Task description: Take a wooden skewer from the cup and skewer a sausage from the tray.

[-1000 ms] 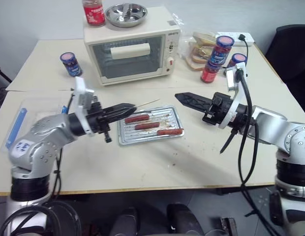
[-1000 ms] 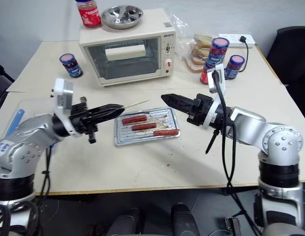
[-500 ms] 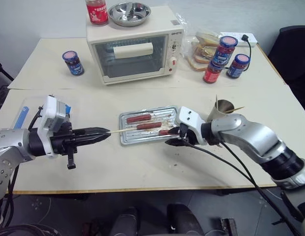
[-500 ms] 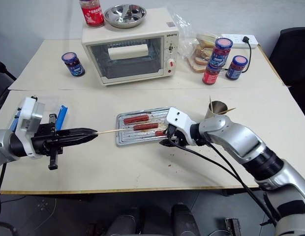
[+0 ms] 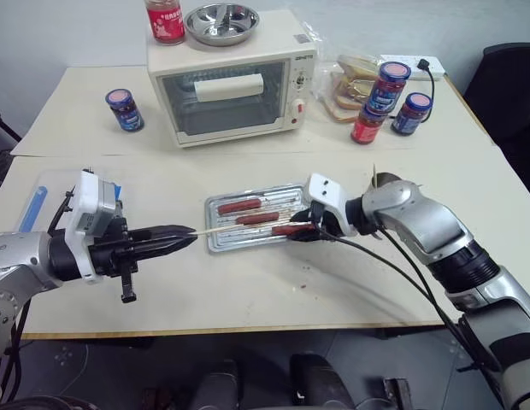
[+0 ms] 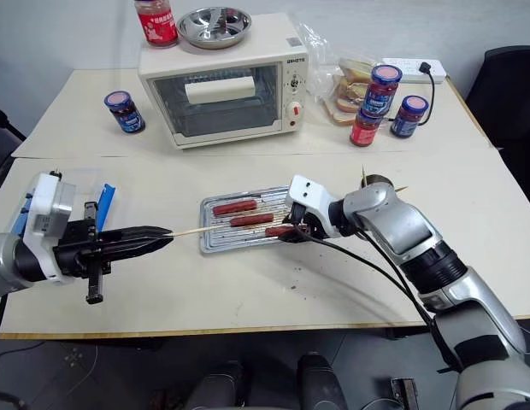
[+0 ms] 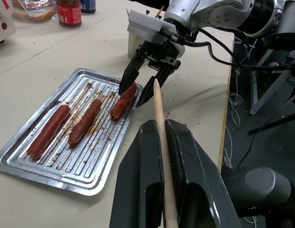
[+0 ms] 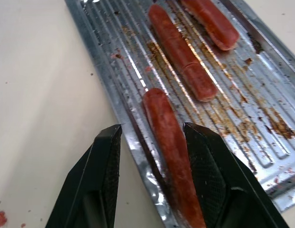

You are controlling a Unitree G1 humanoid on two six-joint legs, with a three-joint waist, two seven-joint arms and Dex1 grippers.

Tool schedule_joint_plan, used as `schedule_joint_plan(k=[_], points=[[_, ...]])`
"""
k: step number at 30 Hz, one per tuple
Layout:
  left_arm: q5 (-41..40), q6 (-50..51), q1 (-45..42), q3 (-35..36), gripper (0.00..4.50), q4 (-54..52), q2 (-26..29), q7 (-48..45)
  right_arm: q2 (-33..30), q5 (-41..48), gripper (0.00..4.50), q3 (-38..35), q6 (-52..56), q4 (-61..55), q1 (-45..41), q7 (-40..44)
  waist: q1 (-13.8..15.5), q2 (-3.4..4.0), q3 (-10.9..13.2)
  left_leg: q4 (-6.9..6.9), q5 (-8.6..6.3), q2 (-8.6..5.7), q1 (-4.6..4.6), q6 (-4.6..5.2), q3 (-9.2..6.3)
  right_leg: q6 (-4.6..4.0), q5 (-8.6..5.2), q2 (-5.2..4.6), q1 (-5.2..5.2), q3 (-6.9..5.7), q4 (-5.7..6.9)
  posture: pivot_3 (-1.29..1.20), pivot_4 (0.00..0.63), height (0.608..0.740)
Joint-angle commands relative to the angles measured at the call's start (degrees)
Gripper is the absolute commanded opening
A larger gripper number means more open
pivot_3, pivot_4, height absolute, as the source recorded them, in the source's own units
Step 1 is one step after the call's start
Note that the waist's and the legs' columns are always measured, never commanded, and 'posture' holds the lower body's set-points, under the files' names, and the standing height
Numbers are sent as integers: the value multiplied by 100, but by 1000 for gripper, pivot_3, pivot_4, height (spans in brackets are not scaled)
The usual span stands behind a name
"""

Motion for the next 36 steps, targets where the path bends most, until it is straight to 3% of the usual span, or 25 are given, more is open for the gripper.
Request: schedule_joint_plan(k=[1,19,24,36], points=[[-86,-114,-105,30,0,-56,-4,2,80,-79,2138,-255,54,38,-212,172,0,0,0,0,0,0,0,0,0,0,0,0,0,0,0,0,150,740],[-3,-161,-506,-184,0,94,47,-88,525,-1344,2138,-78,-1096,1292,-117,578,-14,1,0,3,1,-2,1,-2,2,0,0,1,-3,-1,10,0,150,740],[19,-189,-560,-245,0,133,26,-84,606,-1387,852,-172,-1076,1338,-89,640,-10,1,0,6,2,-3,2,-3,1,0,0,1,-1,-1,13,0,150,740],[204,-373,-720,-436,0,374,23,-155,690,-1445,852,-365,-857,1147,98,577,-9,1,0,7,2,-3,3,-3,1,0,0,1,-1,-1,17,0,150,740]])
